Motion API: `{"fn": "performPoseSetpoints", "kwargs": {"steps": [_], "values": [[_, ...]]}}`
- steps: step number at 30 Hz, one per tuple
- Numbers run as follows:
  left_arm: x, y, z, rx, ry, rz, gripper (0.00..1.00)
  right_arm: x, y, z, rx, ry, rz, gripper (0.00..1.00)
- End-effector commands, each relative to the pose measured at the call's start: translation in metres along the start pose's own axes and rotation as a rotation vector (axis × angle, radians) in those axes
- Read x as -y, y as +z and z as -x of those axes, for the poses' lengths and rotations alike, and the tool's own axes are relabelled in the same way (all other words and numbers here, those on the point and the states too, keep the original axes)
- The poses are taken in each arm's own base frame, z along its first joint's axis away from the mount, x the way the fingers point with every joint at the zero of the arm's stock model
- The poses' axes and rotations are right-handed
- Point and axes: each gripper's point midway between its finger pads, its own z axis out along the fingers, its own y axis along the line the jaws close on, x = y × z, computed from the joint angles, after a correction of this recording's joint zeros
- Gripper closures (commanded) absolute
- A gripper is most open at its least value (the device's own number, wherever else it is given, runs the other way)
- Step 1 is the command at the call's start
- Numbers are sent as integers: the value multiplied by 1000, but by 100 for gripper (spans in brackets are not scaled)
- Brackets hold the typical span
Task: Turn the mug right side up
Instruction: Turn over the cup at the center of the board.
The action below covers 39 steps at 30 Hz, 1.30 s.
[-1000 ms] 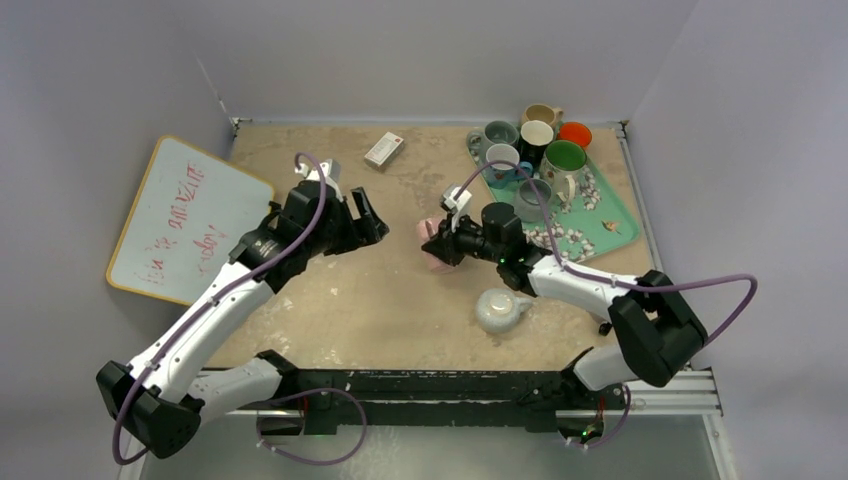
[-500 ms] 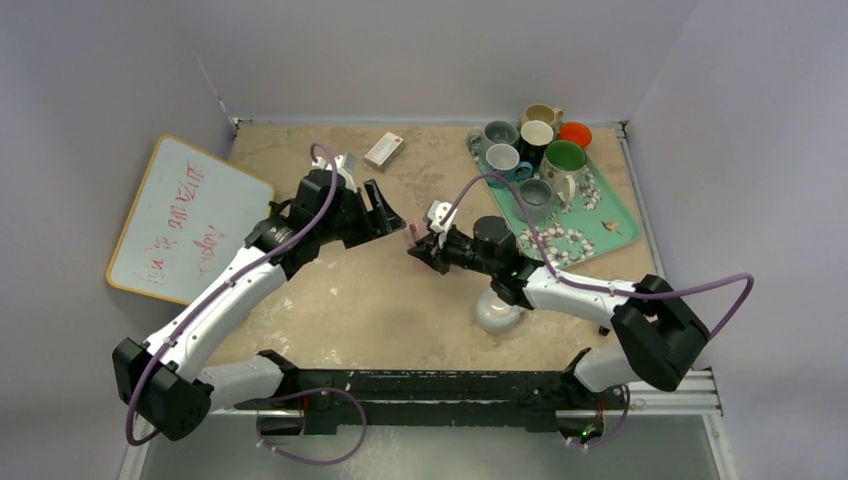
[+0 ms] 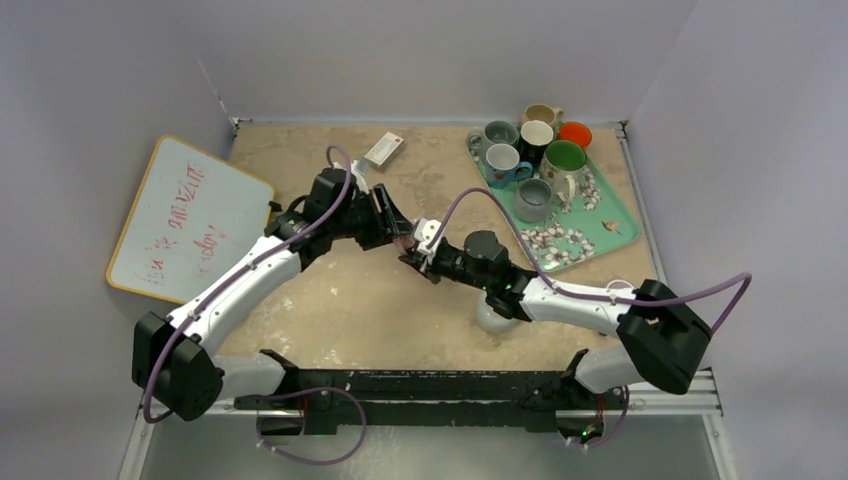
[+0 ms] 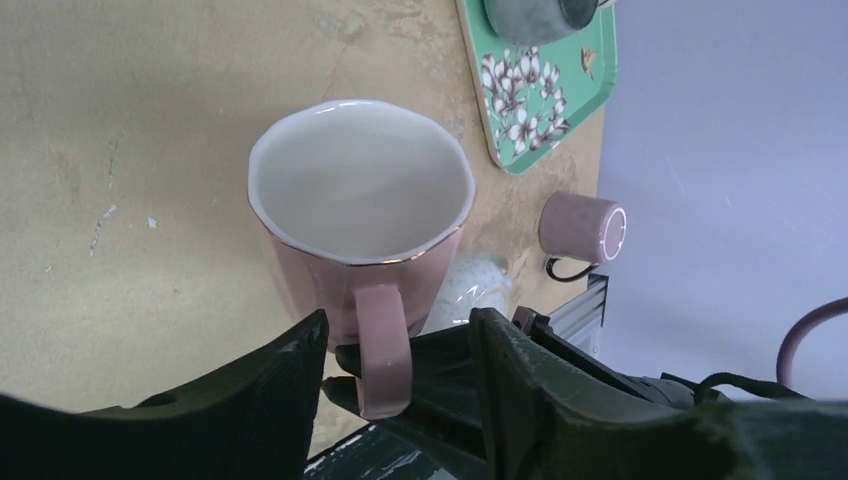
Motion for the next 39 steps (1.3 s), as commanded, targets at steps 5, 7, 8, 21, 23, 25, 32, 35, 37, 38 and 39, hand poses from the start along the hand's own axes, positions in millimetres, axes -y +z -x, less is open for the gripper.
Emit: {"fn": "performPoseSetpoints", "kwargs": {"steps": [5,7,8,21,23,25,32,35,37,38,39], "values": [[14,11,-10,-86,-30,-108,76,15,-3,55,182,-128,-91,100],[17,12,-13,-106,-26,-128,89,17,-3,51,169,-129,-101,100],[18,12,-14,-113,-16,-138,97,18,-3,49,163,-128,-106,100],[38,14,-3,-65,287,-292,100,21,-15,22,-6,-12,-152,62],[38,15,-1,-50,306,-294,100,20,-20,21,-14,1,-151,58],[38,17,0,-40,321,-299,100,17,-27,21,-22,12,-144,54],[41,22,4,-5,384,-342,100,8,-59,65,79,72,-121,36],[43,24,8,32,415,-367,100,11,-75,91,132,112,-151,1],[49,23,12,79,443,-397,100,16,-84,102,142,148,-182,1],[49,24,13,98,459,-396,100,18,-87,105,147,193,-204,1],[48,25,14,123,485,-392,100,25,-90,106,146,255,-251,1]]}}
